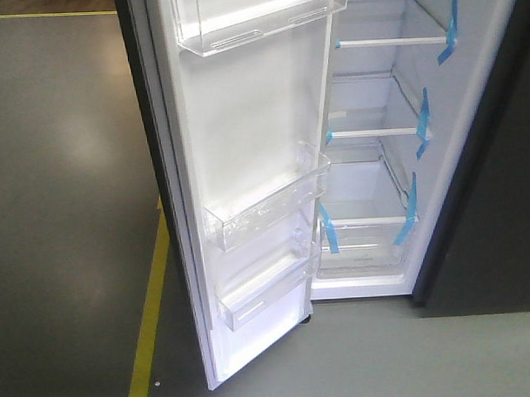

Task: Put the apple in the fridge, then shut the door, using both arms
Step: 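Drive the base closer to the open door bins, apple in right gripper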

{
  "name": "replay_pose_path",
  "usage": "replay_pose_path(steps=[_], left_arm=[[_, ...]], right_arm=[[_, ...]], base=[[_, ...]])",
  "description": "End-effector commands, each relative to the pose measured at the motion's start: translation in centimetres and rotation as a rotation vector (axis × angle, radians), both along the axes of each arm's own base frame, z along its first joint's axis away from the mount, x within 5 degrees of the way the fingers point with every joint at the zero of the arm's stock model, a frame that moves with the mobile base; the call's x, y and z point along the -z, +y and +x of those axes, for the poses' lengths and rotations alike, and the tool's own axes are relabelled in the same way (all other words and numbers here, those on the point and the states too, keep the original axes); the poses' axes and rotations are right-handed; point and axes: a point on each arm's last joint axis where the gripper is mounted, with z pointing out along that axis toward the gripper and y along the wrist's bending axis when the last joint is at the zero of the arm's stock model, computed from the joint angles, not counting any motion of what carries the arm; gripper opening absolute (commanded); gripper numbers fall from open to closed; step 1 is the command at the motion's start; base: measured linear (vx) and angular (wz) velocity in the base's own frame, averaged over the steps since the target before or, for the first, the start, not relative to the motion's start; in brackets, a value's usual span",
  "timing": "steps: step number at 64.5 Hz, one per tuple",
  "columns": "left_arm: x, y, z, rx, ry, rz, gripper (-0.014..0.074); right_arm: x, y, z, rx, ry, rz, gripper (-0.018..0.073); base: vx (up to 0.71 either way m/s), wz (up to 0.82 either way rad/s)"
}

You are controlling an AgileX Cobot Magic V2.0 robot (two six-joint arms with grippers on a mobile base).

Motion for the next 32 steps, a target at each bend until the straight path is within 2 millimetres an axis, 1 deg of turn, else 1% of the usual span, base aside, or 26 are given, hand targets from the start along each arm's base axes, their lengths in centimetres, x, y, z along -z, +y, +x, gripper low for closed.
replay_pose_path(steps=[1,32], left_arm=[[-0.09,-0.01,0.06,0.0,-0.065,-0.019,-0.0005],[-0.09,-0.01,0.06,0.0,-0.065,-0.019,-0.0005]], right_arm=[[-1.42,-0.06,0.3,-0.003,-0.098,-0.016,0.01],[-1.42,-0.06,0.3,-0.003,-0.098,-0.016,0.01]], base=[[0.05,0.0],[0.04,0.0]])
